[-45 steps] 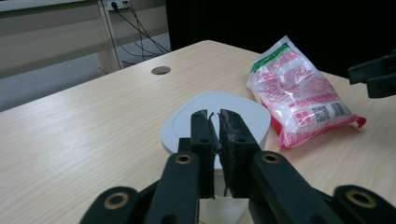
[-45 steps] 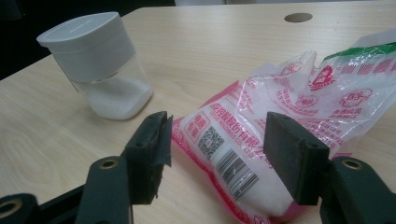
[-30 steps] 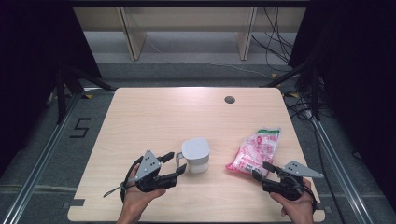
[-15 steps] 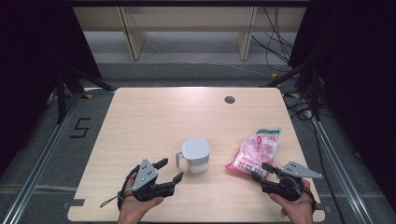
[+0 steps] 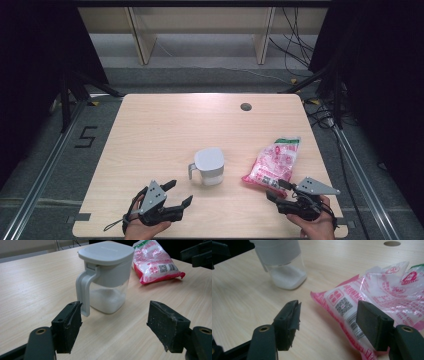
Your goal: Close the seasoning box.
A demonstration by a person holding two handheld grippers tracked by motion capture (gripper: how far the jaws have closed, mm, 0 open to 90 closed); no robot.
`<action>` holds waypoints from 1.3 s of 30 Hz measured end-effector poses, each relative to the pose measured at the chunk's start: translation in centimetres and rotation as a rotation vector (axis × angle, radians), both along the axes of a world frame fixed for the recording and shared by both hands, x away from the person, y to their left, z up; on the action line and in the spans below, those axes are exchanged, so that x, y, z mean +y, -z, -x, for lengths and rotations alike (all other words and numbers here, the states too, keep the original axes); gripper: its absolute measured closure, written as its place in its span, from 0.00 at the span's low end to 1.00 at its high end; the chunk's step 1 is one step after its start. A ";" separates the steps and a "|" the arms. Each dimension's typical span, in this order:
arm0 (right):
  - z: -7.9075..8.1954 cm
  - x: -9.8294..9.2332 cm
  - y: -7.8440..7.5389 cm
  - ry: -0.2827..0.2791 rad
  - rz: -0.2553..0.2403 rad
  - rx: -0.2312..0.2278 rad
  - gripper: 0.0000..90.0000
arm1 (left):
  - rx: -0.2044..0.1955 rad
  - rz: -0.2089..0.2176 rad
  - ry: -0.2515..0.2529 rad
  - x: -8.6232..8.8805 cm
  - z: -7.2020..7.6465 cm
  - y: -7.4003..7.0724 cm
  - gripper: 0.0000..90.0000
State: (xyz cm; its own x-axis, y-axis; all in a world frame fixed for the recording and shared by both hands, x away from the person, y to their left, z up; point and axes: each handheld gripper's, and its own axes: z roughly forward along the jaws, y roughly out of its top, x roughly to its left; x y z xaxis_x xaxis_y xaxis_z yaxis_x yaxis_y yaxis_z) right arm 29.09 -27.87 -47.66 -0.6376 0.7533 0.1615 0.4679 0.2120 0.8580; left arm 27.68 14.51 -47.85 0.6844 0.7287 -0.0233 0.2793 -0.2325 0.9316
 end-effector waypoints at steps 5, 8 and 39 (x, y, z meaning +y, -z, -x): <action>0.9 0.3 0.2 -0.024 0.013 0.019 0.39 | 0.005 -0.002 -0.017 0.6 0.4 0.4 0.28; 0.9 0.3 0.5 -0.061 0.049 -0.001 0.39 | -0.004 -0.036 -0.016 0.9 0.6 0.7 0.28; 3.1 0.1 2.2 -0.116 0.151 0.058 0.38 | 0.099 -0.080 -0.031 0.5 1.5 2.6 0.26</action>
